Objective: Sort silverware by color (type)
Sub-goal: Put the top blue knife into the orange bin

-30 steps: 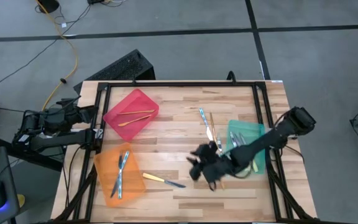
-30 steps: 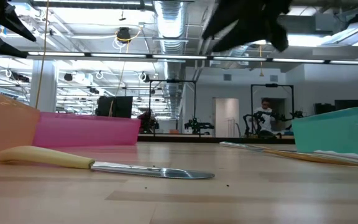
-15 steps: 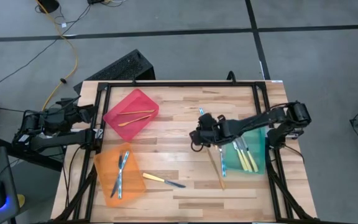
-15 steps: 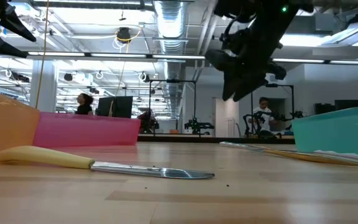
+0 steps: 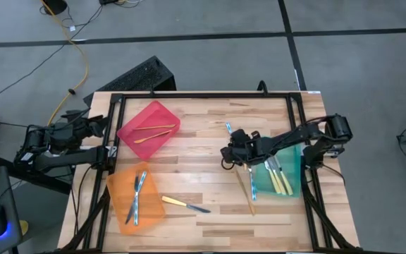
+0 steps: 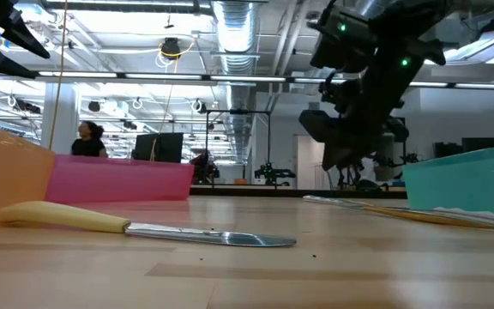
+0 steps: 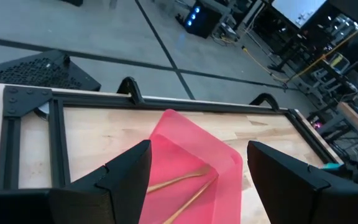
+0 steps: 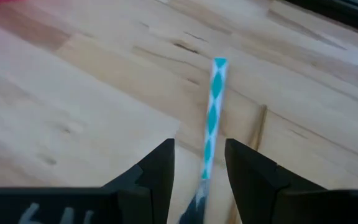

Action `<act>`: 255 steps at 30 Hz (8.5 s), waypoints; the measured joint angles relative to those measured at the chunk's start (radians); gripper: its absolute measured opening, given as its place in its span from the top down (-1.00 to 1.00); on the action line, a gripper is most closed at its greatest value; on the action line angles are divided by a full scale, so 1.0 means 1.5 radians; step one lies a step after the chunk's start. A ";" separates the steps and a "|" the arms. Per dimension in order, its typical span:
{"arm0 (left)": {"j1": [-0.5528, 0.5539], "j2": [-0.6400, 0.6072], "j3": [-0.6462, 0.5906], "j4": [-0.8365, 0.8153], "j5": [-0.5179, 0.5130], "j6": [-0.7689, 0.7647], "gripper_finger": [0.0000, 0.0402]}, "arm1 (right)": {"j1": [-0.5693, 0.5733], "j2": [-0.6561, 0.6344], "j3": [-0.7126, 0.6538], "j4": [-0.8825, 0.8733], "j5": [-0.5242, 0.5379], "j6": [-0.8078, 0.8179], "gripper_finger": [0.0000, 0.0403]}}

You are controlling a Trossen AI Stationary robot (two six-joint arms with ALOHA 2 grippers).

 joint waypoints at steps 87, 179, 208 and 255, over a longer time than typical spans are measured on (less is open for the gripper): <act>0.000 0.000 0.000 -0.007 -0.001 -0.011 -0.23 | -0.154 0.106 -0.069 0.555 -0.115 -0.418 0.18; 0.000 0.000 0.000 -0.041 0.038 -0.026 -0.23 | -0.131 0.135 0.028 0.439 -0.220 -0.307 0.82; 0.000 0.000 0.000 -0.041 0.044 -0.017 -0.23 | -0.060 0.176 0.112 0.041 -0.023 -0.165 -0.31; 0.000 0.000 0.000 -0.041 0.034 -0.028 -0.23 | -0.105 0.112 -0.090 0.283 -0.140 -0.083 -0.29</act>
